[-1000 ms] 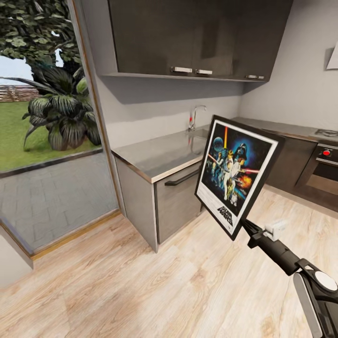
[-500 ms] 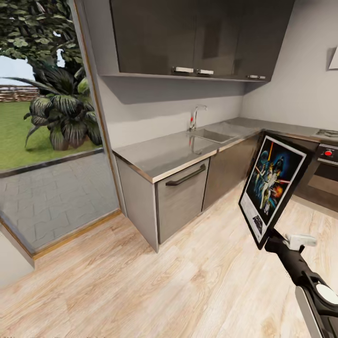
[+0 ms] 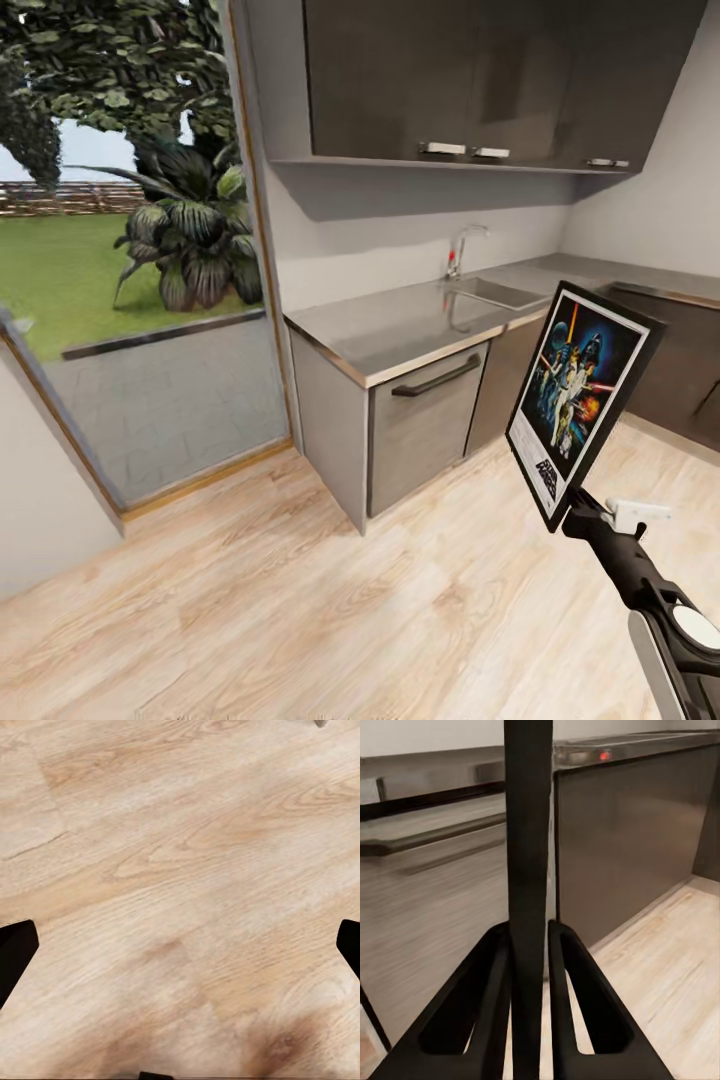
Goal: Pick up the poster from the kitchen countertop and hang it on one of the wall nails in the kitchen.
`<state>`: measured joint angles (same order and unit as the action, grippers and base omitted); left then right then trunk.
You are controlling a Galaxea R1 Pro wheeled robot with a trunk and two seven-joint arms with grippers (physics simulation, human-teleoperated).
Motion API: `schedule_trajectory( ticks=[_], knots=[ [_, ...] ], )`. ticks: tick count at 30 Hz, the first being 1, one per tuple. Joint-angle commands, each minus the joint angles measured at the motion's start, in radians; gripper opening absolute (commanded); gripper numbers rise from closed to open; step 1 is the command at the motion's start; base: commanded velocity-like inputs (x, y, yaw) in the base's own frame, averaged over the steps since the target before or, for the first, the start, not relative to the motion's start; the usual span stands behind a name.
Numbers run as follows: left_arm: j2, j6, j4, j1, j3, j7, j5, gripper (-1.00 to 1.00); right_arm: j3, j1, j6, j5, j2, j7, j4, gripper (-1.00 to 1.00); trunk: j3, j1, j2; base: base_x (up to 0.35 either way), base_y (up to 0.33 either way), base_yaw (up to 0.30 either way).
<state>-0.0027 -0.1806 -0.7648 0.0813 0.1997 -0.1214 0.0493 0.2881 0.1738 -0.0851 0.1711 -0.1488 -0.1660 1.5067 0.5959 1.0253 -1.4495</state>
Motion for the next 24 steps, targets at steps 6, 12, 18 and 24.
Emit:
schedule_trajectory(
  ticks=[6,12,18,24],
  knots=[
    [0.000,0.000,-0.001,0.000,0.002,-0.008,0.005,1.00,0.003,-0.004,-0.006,0.012,0.000,-0.083,0.002,-1.00,0.001,0.000,0.000,-0.240,0.000,0.071],
    [0.000,-0.001,-0.001,0.000,0.001,-0.008,0.004,1.00,0.011,-0.006,-0.004,0.011,0.000,-0.212,0.003,-1.00,0.001,0.000,0.000,-0.184,0.000,0.010],
    [0.000,-0.002,-0.001,0.000,-0.002,-0.008,0.004,1.00,0.012,-0.007,-0.005,0.011,0.000,-0.237,0.003,-1.00,0.001,0.000,0.000,-0.313,0.000,0.001],
    [0.000,-0.002,-0.001,0.000,-0.002,-0.008,0.005,1.00,0.011,-0.007,-0.005,0.011,0.000,-0.262,0.003,-1.00,0.001,0.000,0.000,-0.156,0.000,0.142]
  ],
)
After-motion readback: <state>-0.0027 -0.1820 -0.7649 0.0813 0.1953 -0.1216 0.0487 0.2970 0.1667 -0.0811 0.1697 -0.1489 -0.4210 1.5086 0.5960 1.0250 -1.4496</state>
